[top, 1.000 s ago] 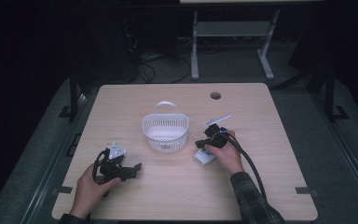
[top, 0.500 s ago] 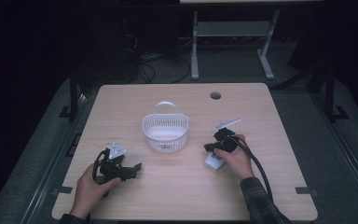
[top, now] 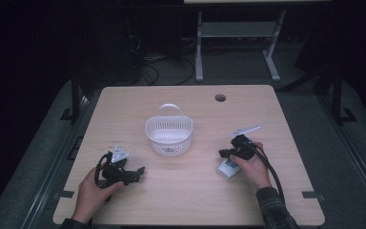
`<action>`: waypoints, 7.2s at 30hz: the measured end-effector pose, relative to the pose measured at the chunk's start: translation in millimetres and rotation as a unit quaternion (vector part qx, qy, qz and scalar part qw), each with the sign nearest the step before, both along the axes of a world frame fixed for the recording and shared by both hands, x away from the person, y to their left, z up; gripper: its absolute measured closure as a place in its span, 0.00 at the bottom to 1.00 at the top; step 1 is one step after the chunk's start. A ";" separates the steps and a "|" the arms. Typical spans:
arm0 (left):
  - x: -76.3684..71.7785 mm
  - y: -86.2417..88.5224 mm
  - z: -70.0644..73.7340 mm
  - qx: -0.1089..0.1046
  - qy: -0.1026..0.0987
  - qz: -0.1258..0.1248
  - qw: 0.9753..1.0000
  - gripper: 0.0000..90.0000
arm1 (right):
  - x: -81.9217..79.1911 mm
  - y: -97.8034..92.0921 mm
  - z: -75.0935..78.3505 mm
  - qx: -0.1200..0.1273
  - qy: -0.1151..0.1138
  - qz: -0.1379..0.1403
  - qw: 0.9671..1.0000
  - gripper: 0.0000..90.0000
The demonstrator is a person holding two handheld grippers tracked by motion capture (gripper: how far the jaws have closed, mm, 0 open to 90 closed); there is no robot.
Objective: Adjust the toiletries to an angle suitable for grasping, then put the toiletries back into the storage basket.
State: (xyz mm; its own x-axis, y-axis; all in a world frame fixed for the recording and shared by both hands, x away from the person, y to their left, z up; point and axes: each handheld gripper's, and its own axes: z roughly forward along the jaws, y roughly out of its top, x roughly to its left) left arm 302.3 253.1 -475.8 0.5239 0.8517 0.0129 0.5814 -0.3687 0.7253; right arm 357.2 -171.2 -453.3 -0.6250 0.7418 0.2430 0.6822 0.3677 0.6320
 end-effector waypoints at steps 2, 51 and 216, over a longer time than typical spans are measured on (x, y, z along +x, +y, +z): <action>0.0 -0.1 0.0 0.000 0.000 0.000 1.000 0.14 | -2.8 0.2 3.7 0.008 -0.005 0.001 1.000 1.00; 0.1 -0.2 -0.1 -0.001 -0.001 0.001 1.000 0.14 | -53.7 1.3 2.8 -0.017 -0.005 0.032 0.999 1.00; 0.0 -0.1 0.1 -0.001 0.000 0.001 1.000 0.14 | 24.7 -32.9 4.0 -0.187 0.037 0.075 0.979 0.38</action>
